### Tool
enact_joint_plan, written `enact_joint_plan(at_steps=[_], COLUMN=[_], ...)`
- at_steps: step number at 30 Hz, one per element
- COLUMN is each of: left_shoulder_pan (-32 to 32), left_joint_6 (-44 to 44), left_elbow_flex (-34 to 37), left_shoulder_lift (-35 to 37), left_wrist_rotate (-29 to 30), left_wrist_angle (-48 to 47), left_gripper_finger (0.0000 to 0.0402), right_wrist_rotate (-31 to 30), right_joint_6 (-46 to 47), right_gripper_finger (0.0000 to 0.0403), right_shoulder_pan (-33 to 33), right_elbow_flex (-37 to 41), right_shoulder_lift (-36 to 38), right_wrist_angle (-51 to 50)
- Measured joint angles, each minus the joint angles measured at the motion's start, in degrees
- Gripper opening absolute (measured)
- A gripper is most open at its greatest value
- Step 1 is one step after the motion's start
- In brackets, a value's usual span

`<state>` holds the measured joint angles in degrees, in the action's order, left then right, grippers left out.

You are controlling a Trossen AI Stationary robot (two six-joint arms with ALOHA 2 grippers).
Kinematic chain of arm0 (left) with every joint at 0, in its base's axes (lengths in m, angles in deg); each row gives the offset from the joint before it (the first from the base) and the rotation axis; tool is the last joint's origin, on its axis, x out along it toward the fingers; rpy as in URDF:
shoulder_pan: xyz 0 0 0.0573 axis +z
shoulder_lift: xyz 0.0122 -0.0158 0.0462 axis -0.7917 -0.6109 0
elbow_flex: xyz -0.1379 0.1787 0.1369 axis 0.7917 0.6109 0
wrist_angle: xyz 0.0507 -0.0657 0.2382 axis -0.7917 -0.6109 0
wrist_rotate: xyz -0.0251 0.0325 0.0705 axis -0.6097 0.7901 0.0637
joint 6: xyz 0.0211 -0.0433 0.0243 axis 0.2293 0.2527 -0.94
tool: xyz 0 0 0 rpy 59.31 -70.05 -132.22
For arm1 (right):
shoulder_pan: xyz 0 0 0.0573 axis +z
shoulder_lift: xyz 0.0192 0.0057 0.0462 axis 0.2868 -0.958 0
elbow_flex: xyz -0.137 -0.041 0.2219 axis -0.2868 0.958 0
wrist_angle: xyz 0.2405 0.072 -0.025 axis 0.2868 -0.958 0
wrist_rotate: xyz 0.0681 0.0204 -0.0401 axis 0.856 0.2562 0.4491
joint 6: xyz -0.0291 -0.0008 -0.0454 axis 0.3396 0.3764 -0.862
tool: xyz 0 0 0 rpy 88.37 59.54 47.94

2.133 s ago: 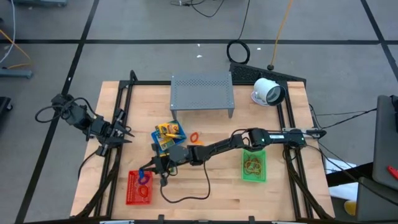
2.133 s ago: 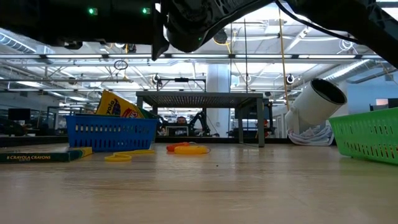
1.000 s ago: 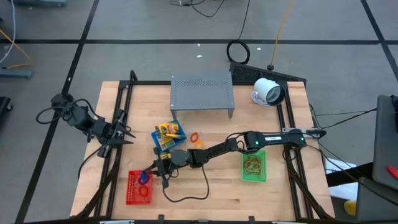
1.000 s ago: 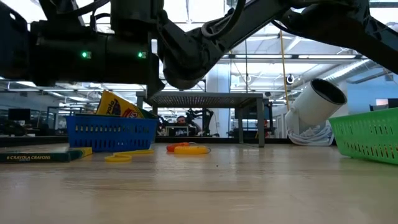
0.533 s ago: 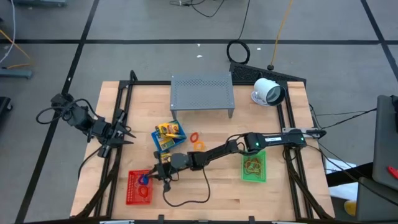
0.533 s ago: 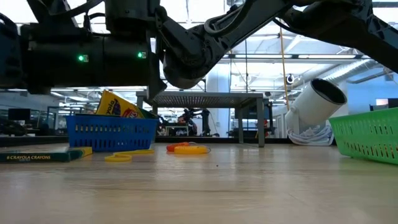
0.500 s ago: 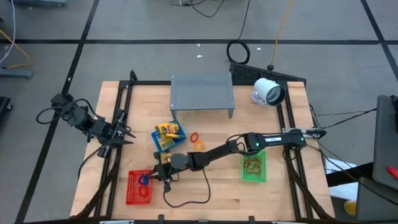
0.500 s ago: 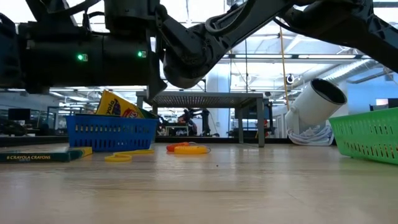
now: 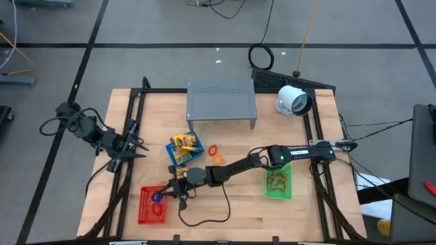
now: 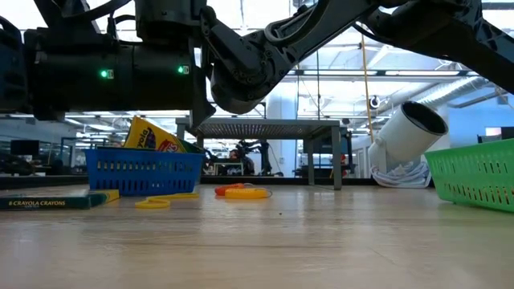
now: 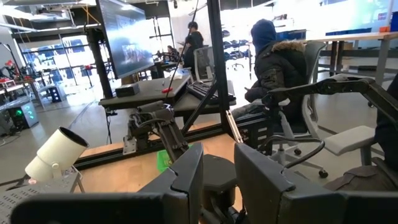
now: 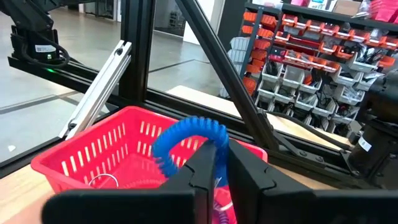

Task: Pick & Place Office Desk Supplies
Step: Put the blue spiral keychain into the red bin

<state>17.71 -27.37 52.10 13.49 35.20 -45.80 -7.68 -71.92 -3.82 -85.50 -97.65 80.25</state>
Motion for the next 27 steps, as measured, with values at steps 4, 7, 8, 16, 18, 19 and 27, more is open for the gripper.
enact_joint_plan(at_steps=[4, 7, 8, 16, 18, 19, 27], left_shoulder_pan=[-0.01, 0.00, -0.02, -0.01, -0.02, -0.02, -0.01], left_joint_6=[0.00, 0.02, 0.02, 0.20, 0.20, 0.20, 0.23], left_elbow_flex=[0.00, 0.00, 0.00, 0.00, 0.00, 0.00, 0.00], left_shoulder_lift=[0.00, 0.00, 0.00, 0.00, 0.00, 0.00, 0.02], left_wrist_rotate=[0.00, 0.00, 0.00, 0.00, 0.00, 0.00, -0.02], left_wrist_angle=[-0.02, -0.02, -0.02, -0.04, -0.02, -0.02, -0.04], left_gripper_finger=[0.0102, 0.0102, 0.0102, 0.0102, 0.0102, 0.0102, 0.0102], right_wrist_rotate=[-0.01, -0.02, 0.00, -0.04, -0.05, -0.11, -1.86], right_joint_6=[1.32, 1.49, 1.49, 2.57, 2.59, 2.59, 3.44], right_gripper_finger=[0.0052, 0.0070, 0.0075, 0.0107, 0.0112, 0.0114, 0.0124], right_shoulder_pan=[0.02, 0.00, 0.00, 0.00, 0.00, 0.00, 0.02], right_elbow_flex=[0.00, 0.00, 0.00, -0.04, -0.04, -0.04, -0.07], right_shoulder_lift=[0.00, 0.00, 0.00, 0.00, 0.01, 0.02, 0.02], right_wrist_angle=[0.18, 0.21, 0.21, 0.21, 0.21, 0.21, -1.67])
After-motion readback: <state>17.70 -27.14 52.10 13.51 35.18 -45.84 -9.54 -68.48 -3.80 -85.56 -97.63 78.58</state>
